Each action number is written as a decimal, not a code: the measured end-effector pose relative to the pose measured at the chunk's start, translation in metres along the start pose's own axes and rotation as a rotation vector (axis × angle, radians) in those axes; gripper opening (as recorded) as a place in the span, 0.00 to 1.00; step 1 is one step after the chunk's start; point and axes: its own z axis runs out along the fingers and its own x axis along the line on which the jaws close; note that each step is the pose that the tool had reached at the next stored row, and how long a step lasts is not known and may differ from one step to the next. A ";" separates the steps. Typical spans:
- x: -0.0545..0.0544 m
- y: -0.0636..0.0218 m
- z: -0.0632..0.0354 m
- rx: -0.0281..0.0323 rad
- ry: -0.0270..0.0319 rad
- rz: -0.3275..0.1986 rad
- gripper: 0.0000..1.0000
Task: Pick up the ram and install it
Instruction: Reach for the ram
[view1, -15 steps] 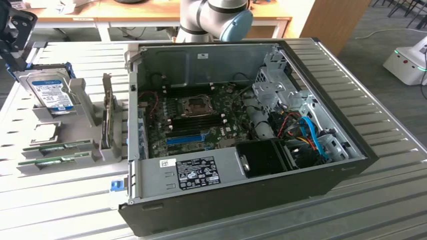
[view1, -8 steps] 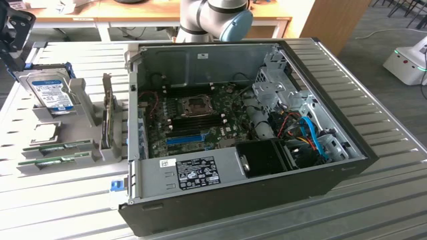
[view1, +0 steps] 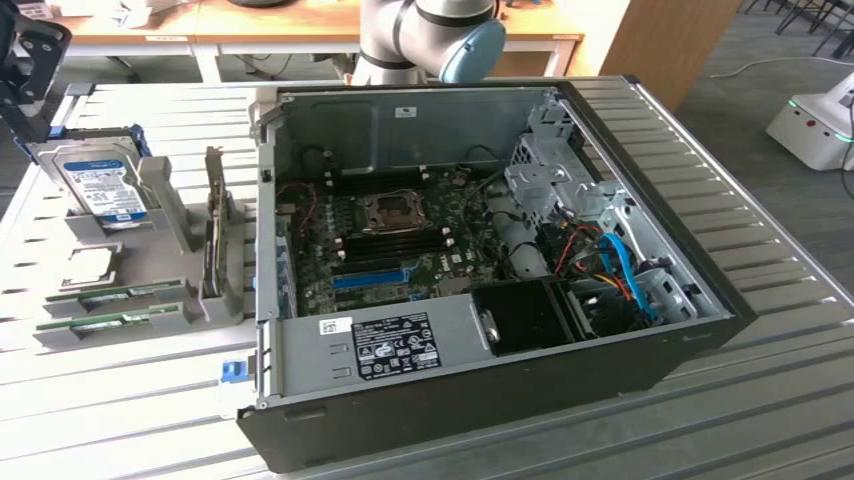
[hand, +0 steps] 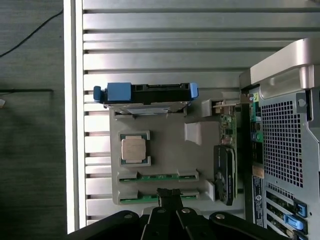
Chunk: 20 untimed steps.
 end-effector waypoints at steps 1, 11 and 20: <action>0.000 0.0000 0.0001 -0.0002 0.0003 -0.007 0.11; 0.000 -0.0001 0.0003 -0.0010 0.0017 -0.039 0.11; 0.000 -0.0086 -0.0001 -0.0010 0.0017 -0.039 0.11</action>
